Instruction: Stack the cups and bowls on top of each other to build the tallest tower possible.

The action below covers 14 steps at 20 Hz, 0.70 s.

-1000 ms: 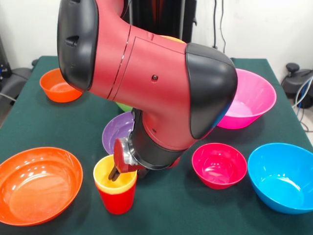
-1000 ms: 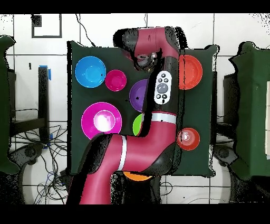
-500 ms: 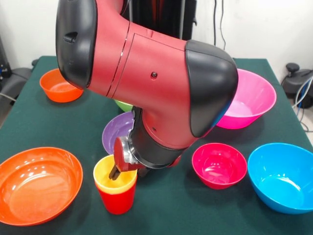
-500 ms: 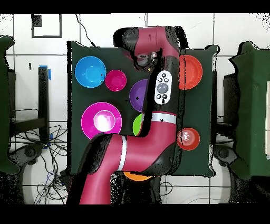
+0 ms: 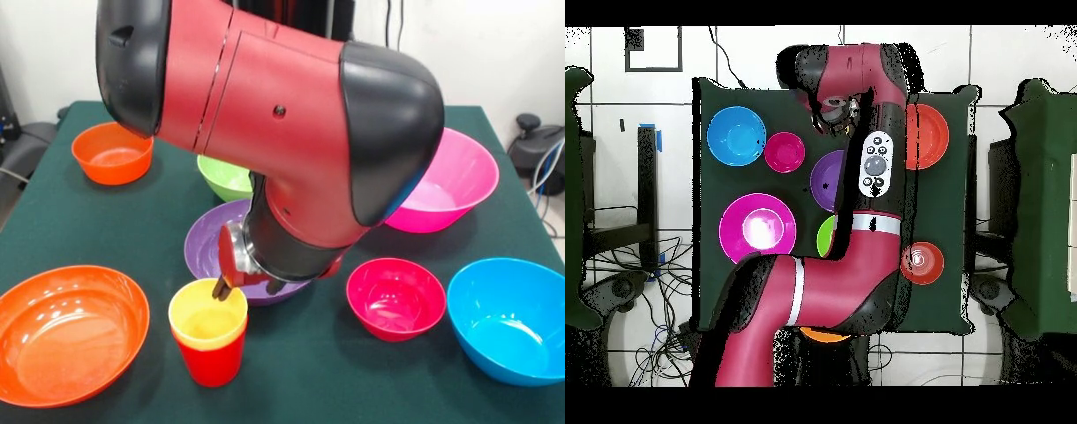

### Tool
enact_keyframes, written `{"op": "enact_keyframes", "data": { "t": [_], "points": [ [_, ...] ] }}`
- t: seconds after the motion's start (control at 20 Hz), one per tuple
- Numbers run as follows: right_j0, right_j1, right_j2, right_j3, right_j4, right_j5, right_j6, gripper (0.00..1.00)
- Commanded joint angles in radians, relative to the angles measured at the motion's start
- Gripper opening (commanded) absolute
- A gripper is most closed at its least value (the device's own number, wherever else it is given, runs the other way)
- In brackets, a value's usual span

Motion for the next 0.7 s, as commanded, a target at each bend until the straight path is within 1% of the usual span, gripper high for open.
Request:
{"op": "enact_keyframes", "data": {
  "t": [0.05, 0.4, 0.5, 0.6, 0.7],
  "points": [
    [0.025, -0.019, 0.067, 0.055, 0.003, 0.1, -0.178, 1.0],
    [0.028, -0.019, 0.071, 0.049, -0.005, 0.105, -0.18, 1.0],
    [0.028, -0.021, 0.071, 0.056, 0.002, 0.096, -0.157, 1.0],
    [0.021, -0.024, 0.08, 0.085, 0.035, 0.069, -0.084, 1.0],
    [0.021, -0.023, 0.091, 0.102, 0.063, 0.064, -0.047, 1.0]
  ]
}}
